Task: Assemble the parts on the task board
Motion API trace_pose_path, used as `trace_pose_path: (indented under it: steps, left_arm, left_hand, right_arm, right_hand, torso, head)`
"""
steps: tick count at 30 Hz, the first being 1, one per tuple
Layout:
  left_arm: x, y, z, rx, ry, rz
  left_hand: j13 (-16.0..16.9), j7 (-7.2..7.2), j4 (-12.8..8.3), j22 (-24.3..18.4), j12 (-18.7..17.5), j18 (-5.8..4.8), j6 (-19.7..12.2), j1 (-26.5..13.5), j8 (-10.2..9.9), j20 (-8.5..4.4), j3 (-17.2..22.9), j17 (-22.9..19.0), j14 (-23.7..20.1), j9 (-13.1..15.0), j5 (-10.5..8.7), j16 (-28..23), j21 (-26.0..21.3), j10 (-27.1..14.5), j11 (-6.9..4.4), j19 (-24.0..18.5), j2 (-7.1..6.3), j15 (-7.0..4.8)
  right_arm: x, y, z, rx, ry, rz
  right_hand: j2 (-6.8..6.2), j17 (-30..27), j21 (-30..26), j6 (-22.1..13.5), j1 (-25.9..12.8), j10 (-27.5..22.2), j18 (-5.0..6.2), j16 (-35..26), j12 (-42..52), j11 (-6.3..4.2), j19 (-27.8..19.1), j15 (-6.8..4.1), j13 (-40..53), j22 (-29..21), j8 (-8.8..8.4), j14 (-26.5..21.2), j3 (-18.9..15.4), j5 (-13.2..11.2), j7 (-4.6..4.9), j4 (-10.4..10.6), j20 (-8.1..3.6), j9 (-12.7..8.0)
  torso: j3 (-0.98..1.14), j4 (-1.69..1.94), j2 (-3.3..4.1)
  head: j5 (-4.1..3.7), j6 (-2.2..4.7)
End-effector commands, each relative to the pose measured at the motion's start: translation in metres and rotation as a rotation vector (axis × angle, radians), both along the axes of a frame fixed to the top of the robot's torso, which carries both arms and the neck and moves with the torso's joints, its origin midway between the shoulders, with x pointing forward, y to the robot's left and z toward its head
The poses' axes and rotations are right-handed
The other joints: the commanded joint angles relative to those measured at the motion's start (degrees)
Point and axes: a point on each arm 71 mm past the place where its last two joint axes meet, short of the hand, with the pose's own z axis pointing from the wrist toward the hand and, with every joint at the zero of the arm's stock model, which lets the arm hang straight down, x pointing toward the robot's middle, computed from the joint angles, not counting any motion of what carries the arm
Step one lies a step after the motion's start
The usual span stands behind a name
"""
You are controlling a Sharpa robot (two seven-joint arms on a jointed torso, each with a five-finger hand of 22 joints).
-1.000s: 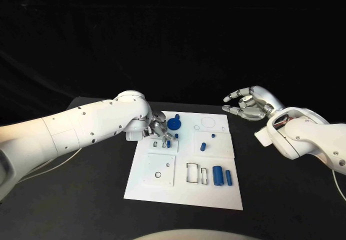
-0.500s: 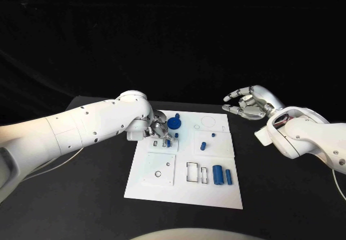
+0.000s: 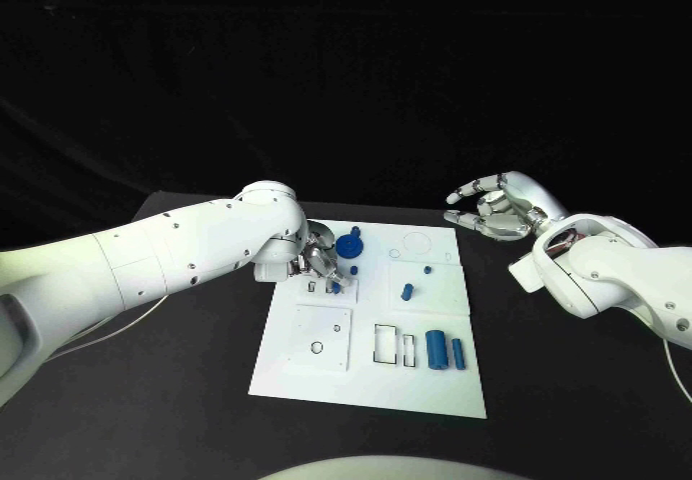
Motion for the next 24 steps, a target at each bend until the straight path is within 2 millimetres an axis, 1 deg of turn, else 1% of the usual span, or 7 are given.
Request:
trace_pose_path:
  steps: [1, 2, 4, 6, 10, 14, 24]
  left_arm:
    - [-0.002, -0.003, 0.0, -0.009, 0.019, -0.007]
    - [-0.002, -0.003, 0.0, -0.013, 0.019, -0.005]
    - [-0.002, -0.003, 0.0, -0.021, 0.021, -0.001]
    - [-0.002, -0.003, 0.0, -0.03, 0.022, 0.005]
    - [-0.002, -0.002, 0.0, -0.059, 0.03, 0.024]
    - [-0.003, 0.0, 0.0, -0.087, 0.038, 0.042]
    - [-0.006, 0.015, 0.006, -0.119, 0.012, 0.08]
  left_hand:
    - [-0.2, -0.28, -0.7, 0.0, -0.5, -1.1, -0.6, 2.0, -0.3, 0.14, 2.3, 14.5, 5.8, 0.3, 0.0, 0.2, 0.3, -0.4, -0.05, 0.2, 0.54, -0.37]
    - [-0.3, 0.09, -1.4, 0.1, -0.6, -1.09, -0.8, 3.4, -0.4, -0.11, 6.2, 14.5, 5.8, 0.7, -0.06, 0.2, 0.4, -0.6, -0.07, 0.2, 0.11, -0.36]
    - [-0.5, -0.21, -2.0, 0.1, -0.7, -1.09, -0.9, 4.0, -0.4, -0.01, 7.9, 14.5, 5.8, 0.9, -0.01, 0.2, 0.4, -0.7, -0.04, 0.2, -0.16, -0.44]
    - [-0.6, -0.24, -3.3, 0.2, -0.8, -1.1, -1.2, 5.3, -0.3, -0.07, 10.9, 14.5, 5.8, 1.3, -0.04, 0.2, 0.4, -0.8, -0.16, 0.2, -0.23, -0.53]
    - [-1.1, 0.11, -7.2, 0.2, -1.2, -1.1, -1.9, 4.5, 0.7, 0.12, 21.1, 14.5, 5.8, 3.2, 0.18, 0.2, 0.4, -0.7, 0.2, 0.0, -2.15, -0.28]
    - [-1.6, 0.21, -9.0, 0.2, -1.5, -1.07, -2.1, 3.3, 1.3, 0.25, 24.3, 14.4, 5.8, 4.1, 0.2, 0.2, 0.4, -0.8, 0.23, 0.0, -2.62, -0.17]
    - [-1.5, 0.17, -10.4, 0.2, -1.4, -1.06, -2.0, 2.2, 1.8, 0.28, 26.4, 14.1, 5.7, 4.9, 0.45, 0.1, 0.4, -0.4, 0.16, 0.0, -2.95, -0.2]
  right_arm:
    - [0.0, 0.001, -0.001, -0.004, 0.007, 0.014]
    - [0.0, 0.001, -0.001, -0.004, 0.007, 0.014]
    - [0.0, 0.001, -0.001, -0.004, 0.007, 0.015]
    - [0.0, 0.002, -0.001, -0.004, 0.008, 0.015]
    - [0.0, 0.002, -0.002, -0.004, 0.008, 0.015]
    - [0.0, 0.001, -0.002, -0.004, 0.009, 0.015]
    - [-0.001, 0.0, -0.003, -0.004, 0.01, 0.012]
  right_hand:
    - [0.03, 1.5, -0.4, 0.3, -0.5, 0.2, 0.81, -0.3, 0.0, -0.16, -0.2, -0.31, 2.3, 2.0, 0.38, 2.8, -0.2, 0.2, -0.09, 0.0, -0.37, 0.1]
    - [0.03, 1.5, -0.4, 0.3, -0.5, 0.2, 0.81, -0.3, 0.0, -0.16, -0.2, -0.31, 2.3, 2.0, 0.38, 2.8, -0.2, 0.2, -0.09, 0.0, -0.37, 0.1]
    - [0.03, 1.5, -0.4, 0.3, -0.5, 0.2, 0.81, -0.3, 0.0, -0.16, -0.2, -0.31, 2.3, 2.0, 0.38, 2.8, -0.2, 0.2, -0.09, 0.0, -0.37, 0.1]
    - [0.03, 1.5, -0.4, 0.3, -0.5, 0.2, 0.81, -0.3, 0.0, -0.16, -0.2, -0.31, 2.3, 2.0, 0.38, 2.8, -0.2, 0.2, -0.09, 0.0, -0.37, 0.1]
    - [0.03, 1.5, -0.4, 0.3, -0.5, 0.2, 0.81, -0.3, 0.0, -0.16, -0.2, -0.31, 2.3, 2.0, 0.38, 2.8, -0.2, 0.2, -0.09, 0.0, -0.37, 0.1]
    - [0.09, 1.5, -0.5, 0.3, -0.6, 0.3, 0.83, -0.3, 0.1, -0.16, -0.3, -0.32, 2.3, 1.9, 0.43, 2.8, -0.2, 0.3, -0.09, 0.1, -0.38, 0.1]
    - [0.09, 1.5, -0.5, 0.3, -0.7, 0.3, 0.83, -0.3, 0.0, -0.15, -0.2, -0.32, 2.3, 1.9, 0.45, 2.8, -0.2, 0.4, -0.09, 0.2, -0.38, 0.1]
  torso:
    - [0.0, -0.04, 0.01]
    - [0.01, -0.03, 0.0]
    - [0.01, -0.01, -0.01]
    - [0.0, 0.0, 0.01]
    - [-0.01, -0.03, 0.01]
    - [-0.03, 0.0, -0.01]
    - [0.09, 0.21, -0.1]
  head:
    - [0.03, -0.04]
    - [0.03, -0.04]
    - [0.01, -0.06]
    - [0.03, -0.1]
    - [0.05, -0.1]
    - [0.04, -0.06]
    - [-0.03, -0.03]
